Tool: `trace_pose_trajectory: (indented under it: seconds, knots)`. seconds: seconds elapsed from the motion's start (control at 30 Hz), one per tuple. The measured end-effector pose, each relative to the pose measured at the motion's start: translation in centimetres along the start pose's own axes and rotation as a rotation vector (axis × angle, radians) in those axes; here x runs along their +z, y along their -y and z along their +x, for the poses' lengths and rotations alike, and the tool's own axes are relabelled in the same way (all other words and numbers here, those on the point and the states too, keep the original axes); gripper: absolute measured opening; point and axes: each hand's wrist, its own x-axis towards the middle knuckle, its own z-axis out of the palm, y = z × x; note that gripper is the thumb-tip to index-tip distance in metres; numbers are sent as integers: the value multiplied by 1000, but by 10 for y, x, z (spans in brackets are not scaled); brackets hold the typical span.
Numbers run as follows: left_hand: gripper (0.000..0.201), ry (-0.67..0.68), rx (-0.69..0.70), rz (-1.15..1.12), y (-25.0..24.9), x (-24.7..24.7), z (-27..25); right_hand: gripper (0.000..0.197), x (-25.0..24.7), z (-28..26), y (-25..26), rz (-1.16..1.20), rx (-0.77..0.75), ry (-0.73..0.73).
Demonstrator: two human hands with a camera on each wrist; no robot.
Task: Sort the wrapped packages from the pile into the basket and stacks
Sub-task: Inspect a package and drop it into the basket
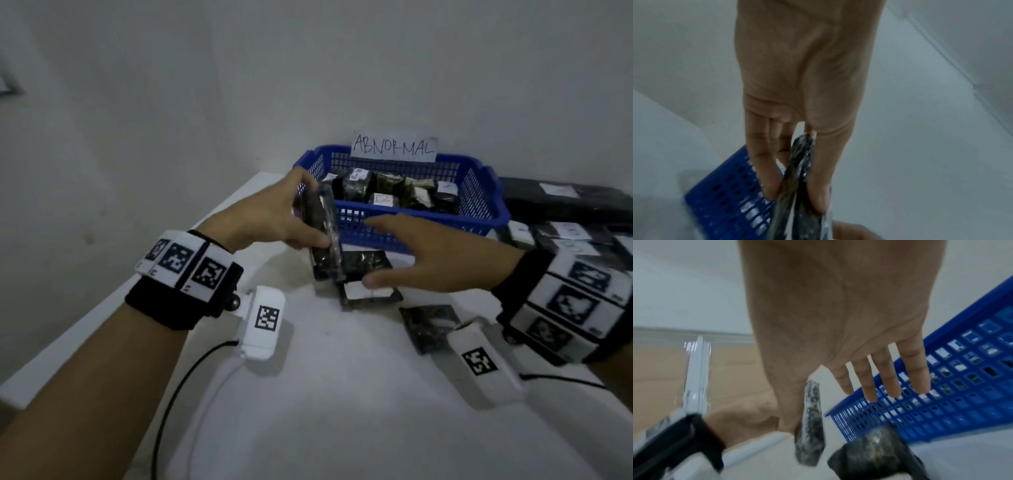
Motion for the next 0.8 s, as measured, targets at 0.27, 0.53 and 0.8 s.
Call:
trace_pose_trajectory:
  seconds: [0.27, 0.53, 0.8]
  knots:
    - [49, -175, 447, -533, -44, 9, 39, 34, -35, 10, -7, 988, -26, -533]
    - [24, -112, 556, -707, -74, 39, 69, 35, -53, 1, -35, 1040, -178, -846]
    - [19, -195, 596, -648, -75, 50, 70, 26, -51, -5, -39, 770, -172, -1042]
